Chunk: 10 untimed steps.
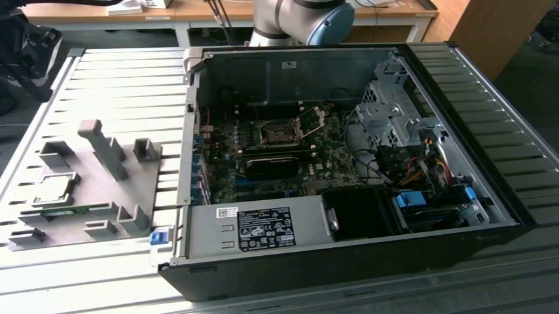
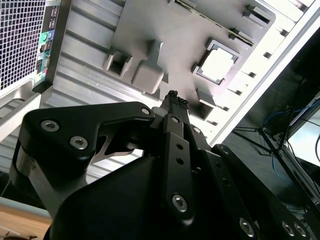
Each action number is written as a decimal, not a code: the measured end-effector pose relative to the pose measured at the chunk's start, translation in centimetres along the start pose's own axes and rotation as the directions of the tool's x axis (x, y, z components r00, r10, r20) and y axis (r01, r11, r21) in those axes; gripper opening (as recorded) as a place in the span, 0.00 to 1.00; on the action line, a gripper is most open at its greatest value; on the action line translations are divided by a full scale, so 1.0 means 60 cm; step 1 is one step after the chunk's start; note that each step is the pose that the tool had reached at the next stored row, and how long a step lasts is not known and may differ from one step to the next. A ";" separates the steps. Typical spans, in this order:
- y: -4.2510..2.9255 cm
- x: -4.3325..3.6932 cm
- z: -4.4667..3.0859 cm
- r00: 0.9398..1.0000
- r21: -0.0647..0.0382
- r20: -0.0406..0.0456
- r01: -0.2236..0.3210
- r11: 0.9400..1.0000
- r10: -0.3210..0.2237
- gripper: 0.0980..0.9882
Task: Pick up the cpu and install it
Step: 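Reach for the cpu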
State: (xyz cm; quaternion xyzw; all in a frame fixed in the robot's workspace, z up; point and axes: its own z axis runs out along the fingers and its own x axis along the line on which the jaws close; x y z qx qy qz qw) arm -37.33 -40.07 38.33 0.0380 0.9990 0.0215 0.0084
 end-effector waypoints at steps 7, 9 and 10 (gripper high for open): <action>-0.002 0.020 0.000 1.000 0.000 0.000 0.000 1.000 0.000 0.01; -0.003 0.030 0.001 1.000 0.000 0.000 0.000 1.000 0.000 0.01; -0.003 0.036 0.001 1.000 0.000 0.000 0.000 1.000 0.000 0.01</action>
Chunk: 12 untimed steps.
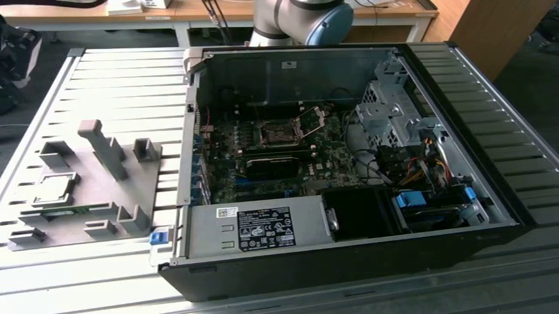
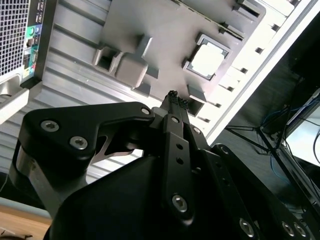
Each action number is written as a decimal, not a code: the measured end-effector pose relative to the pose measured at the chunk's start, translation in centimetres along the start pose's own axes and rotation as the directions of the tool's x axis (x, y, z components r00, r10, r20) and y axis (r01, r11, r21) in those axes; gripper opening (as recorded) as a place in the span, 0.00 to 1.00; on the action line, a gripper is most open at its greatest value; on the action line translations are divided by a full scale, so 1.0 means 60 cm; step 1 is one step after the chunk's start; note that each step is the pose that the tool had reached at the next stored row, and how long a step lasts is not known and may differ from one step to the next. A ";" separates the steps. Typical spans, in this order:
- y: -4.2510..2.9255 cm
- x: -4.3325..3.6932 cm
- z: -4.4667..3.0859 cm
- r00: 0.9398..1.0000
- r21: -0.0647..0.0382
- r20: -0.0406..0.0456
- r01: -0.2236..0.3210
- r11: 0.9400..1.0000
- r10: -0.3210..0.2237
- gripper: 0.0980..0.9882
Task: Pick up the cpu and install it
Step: 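Reach for the cpu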
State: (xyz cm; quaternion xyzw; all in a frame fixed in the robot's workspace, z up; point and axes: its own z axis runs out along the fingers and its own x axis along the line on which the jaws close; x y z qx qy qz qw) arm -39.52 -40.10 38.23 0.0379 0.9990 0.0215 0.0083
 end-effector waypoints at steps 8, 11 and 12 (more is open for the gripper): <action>-0.003 0.045 0.001 1.000 0.000 -0.002 0.000 1.000 0.000 0.01; -0.005 0.059 0.002 1.000 0.000 -0.005 0.000 1.000 0.000 0.01; -0.005 0.063 0.002 1.000 0.000 -0.006 0.000 1.000 0.000 0.01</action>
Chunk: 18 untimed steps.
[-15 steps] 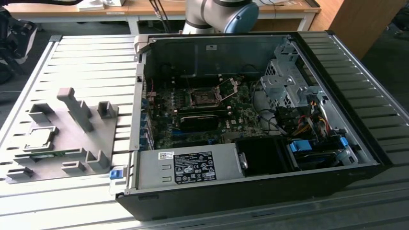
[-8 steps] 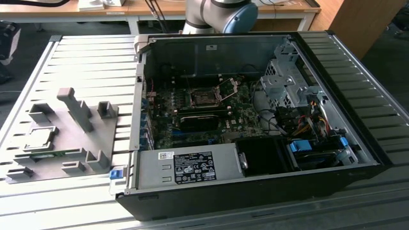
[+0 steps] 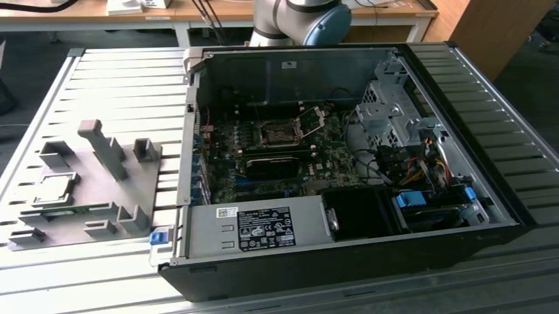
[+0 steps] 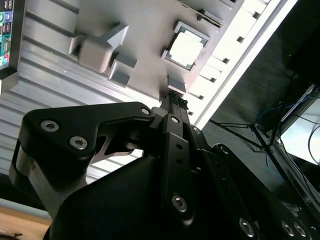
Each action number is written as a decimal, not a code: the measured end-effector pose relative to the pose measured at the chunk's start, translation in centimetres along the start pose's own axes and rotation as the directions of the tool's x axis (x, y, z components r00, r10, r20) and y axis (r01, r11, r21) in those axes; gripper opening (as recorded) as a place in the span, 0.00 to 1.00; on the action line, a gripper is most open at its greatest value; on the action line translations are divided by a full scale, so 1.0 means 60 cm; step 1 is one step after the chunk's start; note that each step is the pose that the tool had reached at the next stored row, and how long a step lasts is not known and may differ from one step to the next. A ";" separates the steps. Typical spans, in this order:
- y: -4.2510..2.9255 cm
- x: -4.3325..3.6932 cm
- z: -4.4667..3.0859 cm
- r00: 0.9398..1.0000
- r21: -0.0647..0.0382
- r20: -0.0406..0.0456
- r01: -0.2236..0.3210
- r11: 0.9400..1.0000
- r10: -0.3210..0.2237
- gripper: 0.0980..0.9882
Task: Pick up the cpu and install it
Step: 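Reach for the cpu, then pick up the cpu and move it towards the insertion slot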
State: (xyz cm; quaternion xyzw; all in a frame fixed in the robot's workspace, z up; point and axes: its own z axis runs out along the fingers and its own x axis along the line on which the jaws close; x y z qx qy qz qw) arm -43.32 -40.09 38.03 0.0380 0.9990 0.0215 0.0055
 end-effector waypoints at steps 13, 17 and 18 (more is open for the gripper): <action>-0.004 0.050 0.003 1.000 0.000 -0.007 0.000 1.000 0.000 0.01; -0.004 0.052 0.008 1.000 0.001 -0.021 -0.001 1.000 0.001 0.01; -0.004 0.052 0.010 1.000 0.002 -0.022 -0.001 1.000 0.001 0.01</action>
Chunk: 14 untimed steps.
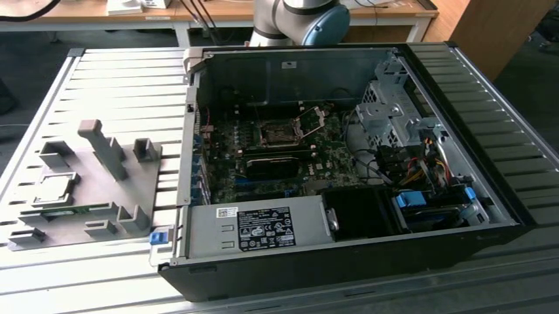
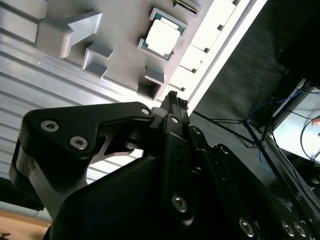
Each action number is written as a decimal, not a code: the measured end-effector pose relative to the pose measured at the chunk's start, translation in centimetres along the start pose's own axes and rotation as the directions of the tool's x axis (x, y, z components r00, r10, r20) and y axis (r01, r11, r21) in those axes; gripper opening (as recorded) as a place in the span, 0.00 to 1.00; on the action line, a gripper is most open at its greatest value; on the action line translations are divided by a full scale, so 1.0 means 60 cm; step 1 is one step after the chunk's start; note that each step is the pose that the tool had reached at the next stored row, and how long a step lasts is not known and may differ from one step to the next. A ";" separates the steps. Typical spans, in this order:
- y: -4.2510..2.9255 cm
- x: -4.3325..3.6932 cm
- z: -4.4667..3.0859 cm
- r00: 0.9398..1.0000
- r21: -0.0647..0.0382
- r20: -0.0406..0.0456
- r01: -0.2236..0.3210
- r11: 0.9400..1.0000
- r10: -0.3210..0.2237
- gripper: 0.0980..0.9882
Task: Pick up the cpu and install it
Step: 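Pick up the cpu and move it towards the insertion slot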
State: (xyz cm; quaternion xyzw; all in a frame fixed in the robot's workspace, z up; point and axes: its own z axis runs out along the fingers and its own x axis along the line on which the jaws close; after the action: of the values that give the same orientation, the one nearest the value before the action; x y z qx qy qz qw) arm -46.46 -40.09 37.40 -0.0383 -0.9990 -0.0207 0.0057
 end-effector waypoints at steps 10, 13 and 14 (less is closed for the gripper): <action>-0.003 0.000 0.016 1.000 0.002 -0.015 -0.001 1.000 0.001 0.01; -0.004 0.000 0.018 1.000 0.001 -0.015 -0.001 1.000 0.001 0.01; -0.005 0.000 0.019 1.000 0.001 -0.015 -0.001 1.000 0.001 0.01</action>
State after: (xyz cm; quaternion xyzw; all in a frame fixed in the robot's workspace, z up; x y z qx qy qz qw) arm -46.46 -40.33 36.24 -0.0384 -0.9990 -0.0203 0.0133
